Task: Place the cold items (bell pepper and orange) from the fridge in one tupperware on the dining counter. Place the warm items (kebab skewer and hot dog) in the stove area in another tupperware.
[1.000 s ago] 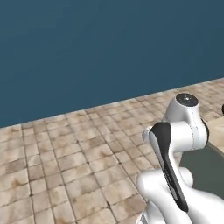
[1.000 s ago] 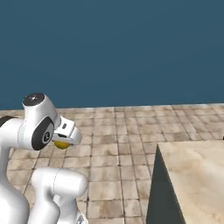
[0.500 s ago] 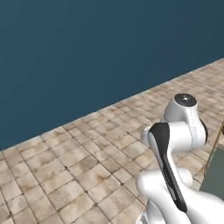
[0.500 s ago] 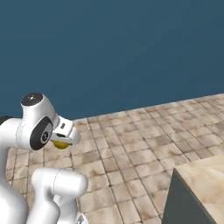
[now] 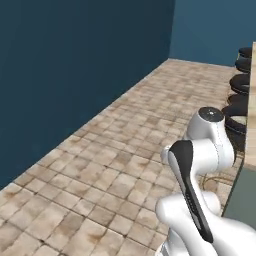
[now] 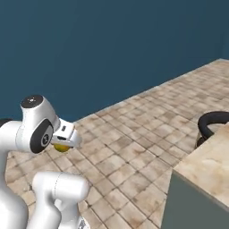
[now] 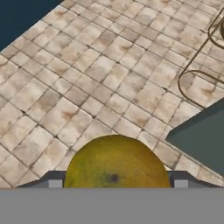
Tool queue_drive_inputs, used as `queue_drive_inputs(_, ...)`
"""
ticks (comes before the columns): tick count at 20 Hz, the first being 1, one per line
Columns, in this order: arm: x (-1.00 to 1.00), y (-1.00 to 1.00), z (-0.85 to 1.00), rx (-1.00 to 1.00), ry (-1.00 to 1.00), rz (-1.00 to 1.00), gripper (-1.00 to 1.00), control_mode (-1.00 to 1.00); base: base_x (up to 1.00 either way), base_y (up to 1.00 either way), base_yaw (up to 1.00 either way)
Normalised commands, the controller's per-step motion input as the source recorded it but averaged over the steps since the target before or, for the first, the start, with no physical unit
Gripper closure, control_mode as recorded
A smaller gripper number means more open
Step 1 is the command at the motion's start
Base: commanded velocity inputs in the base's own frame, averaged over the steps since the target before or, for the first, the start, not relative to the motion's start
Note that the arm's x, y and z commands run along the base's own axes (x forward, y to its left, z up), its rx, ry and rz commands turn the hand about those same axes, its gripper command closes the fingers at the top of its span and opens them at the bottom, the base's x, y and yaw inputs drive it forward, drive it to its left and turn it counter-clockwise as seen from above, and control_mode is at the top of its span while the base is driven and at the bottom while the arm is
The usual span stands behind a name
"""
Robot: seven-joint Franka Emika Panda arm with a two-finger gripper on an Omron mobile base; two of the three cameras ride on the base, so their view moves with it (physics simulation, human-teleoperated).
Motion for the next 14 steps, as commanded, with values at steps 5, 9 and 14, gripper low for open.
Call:
queue_drive_inputs(5,0.0,0.0,0.0,0.0,0.0,0.0,1.0,1.0,0.5,0.74,-0.66)
queue_drive_inputs(9,0.0,0.0,0.0,0.0,0.0,0.0,1.0,1.0,0.82,0.99,-0.5)
queue_drive_inputs(14,0.0,0.0,0.0,0.0,0.0,0.0,1.0,1.0,1.0,0.91,-0.51)
